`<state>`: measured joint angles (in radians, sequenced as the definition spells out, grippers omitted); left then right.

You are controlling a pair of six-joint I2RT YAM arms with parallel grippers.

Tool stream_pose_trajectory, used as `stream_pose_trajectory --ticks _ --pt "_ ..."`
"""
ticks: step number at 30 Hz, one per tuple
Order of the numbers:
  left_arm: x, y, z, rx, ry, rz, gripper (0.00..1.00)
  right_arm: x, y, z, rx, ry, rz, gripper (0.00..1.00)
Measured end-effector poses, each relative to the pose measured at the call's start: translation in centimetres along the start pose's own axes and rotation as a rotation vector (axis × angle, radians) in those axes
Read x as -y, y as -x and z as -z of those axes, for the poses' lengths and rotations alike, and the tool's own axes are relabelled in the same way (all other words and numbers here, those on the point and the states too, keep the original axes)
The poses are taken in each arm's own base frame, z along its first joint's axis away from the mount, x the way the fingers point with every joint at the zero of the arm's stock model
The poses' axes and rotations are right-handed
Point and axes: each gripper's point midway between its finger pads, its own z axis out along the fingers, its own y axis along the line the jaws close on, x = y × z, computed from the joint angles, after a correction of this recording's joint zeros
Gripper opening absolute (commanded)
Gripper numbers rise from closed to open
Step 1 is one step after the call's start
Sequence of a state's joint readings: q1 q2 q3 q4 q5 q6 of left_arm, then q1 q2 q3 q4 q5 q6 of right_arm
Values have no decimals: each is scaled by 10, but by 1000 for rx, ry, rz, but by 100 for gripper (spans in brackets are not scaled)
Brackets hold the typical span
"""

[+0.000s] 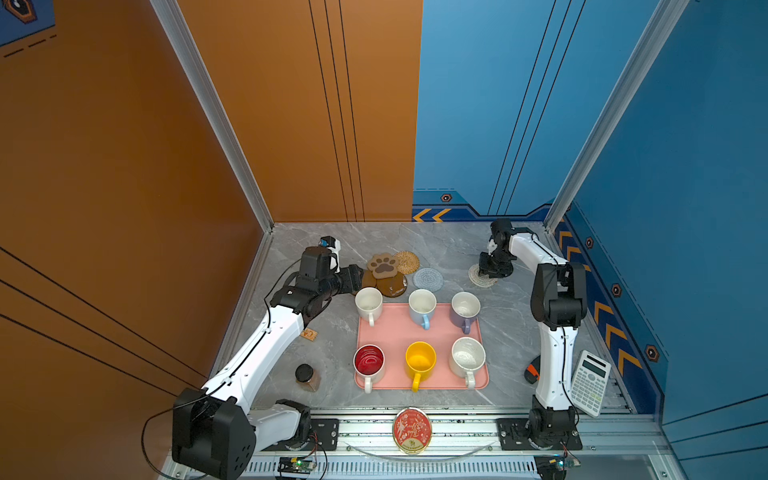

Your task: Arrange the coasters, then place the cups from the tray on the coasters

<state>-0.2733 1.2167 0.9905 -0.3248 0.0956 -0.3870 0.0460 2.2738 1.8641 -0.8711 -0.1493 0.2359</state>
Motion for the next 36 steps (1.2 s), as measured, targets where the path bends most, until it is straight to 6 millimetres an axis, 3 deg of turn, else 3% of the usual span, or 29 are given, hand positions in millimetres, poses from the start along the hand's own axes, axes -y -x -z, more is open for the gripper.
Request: stream_pose_trajectory --ticks 6,11,15,22,27,36 --pt "-8 20 -6 -20 105 -46 74 -15 8 23 48 73 1 43" --pt "-12 31 -25 -75 191 -127 76 -34 23 66 151 133 16 49" --pt "-14 28 -50 -168 254 -225 83 -49 30 102 235 163 35 55" --pt "-24 4 -97 -345 326 -370 84 -77 37 155 375 225 32 60" --pt "-28 -6 -120 -428 341 -425 83 -94 25 165 424 276 6 64" --pt "-25 -10 -143 -486 333 -497 83 -119 -3 150 457 352 -37 67"
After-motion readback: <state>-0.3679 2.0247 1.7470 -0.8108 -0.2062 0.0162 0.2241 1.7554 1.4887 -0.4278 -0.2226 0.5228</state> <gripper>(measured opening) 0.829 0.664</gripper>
